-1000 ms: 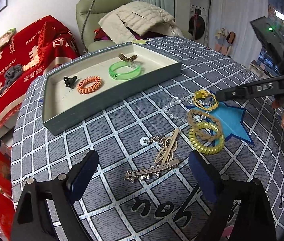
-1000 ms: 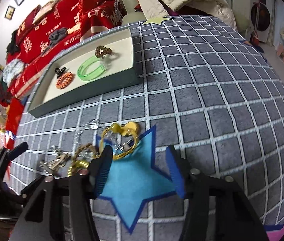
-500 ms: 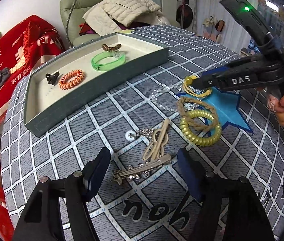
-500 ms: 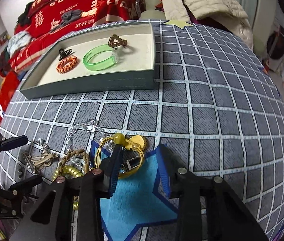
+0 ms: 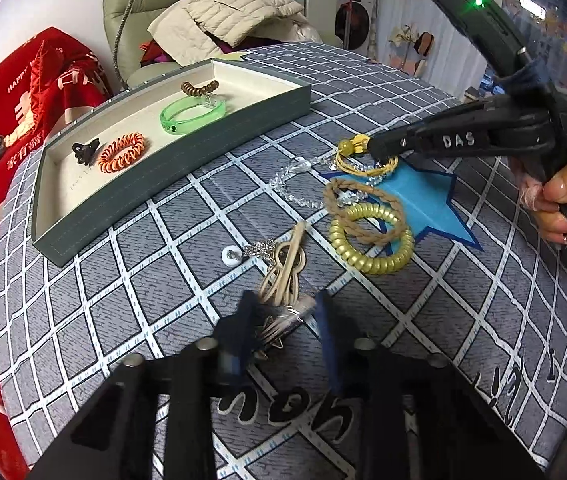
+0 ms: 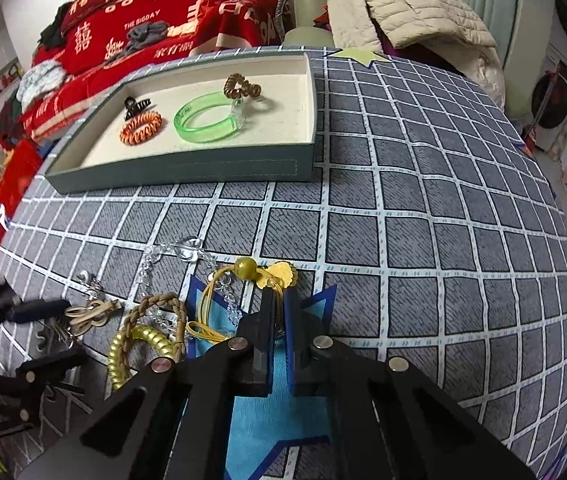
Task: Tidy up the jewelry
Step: 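Grasp the silver hair clip with the left tool while the right tool lifts the yellow bracelet, then carry the silver clip and yellow bracelet toward the tray with both tools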
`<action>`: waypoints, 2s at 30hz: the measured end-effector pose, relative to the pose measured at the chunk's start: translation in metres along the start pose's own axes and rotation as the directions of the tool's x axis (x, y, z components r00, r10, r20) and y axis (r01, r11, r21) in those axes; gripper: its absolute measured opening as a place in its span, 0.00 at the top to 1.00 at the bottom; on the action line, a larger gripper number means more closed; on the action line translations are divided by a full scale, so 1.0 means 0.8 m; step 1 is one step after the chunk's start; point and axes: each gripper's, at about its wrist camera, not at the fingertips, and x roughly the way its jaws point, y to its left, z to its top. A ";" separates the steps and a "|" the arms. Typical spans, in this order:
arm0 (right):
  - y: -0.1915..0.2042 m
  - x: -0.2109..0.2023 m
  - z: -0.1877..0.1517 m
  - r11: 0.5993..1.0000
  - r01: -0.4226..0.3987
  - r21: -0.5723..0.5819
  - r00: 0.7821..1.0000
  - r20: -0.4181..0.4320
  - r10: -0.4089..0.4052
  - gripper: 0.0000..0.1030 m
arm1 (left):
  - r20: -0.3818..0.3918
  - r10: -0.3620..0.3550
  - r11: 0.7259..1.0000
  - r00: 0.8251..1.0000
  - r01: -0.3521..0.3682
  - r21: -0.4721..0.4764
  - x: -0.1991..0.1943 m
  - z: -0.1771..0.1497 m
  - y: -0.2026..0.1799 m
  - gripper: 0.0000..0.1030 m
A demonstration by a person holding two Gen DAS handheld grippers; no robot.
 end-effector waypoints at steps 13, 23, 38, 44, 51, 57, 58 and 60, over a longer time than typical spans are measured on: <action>-0.004 -0.037 -0.008 0.997 -0.047 0.058 0.997 0.060 0.043 0.96 | 0.022 0.036 0.994 0.999 -0.034 -0.101 -0.017 -0.012 0.005 0.69; -0.001 -0.060 -0.015 0.992 -0.102 0.077 0.992 0.086 0.095 0.96 | 0.086 0.058 0.978 0.995 -0.039 -0.206 -0.051 -0.010 0.022 0.69; 0.016 -0.088 0.018 0.989 -0.143 0.043 0.981 0.136 0.136 0.96 | 0.163 0.117 0.939 0.980 -0.056 -0.338 -0.081 0.009 0.058 0.69; 0.033 -0.096 0.045 0.988 -0.153 0.003 0.975 0.162 0.151 0.96 | 0.191 0.120 0.932 0.974 -0.045 -0.360 -0.086 0.024 0.075 0.69; 0.046 -0.091 0.083 0.983 -0.180 -0.018 0.968 0.175 0.181 0.96 | 0.221 0.140 0.927 0.965 -0.049 -0.372 -0.090 0.050 0.093 0.69; 0.059 -0.079 0.120 0.981 -0.191 -0.032 0.963 0.185 0.194 0.96 | 0.236 0.170 0.926 0.957 -0.073 -0.369 -0.085 0.081 0.115 0.69; 0.060 -0.075 0.126 0.981 -0.194 -0.032 0.963 0.185 0.196 0.96 | 0.233 0.173 0.927 0.957 -0.078 -0.368 -0.081 0.087 0.121 0.69; 0.063 -0.065 0.137 0.979 -0.201 -0.029 0.963 0.180 0.203 0.96 | 0.224 0.180 0.925 0.958 -0.088 -0.369 -0.074 0.096 0.131 0.69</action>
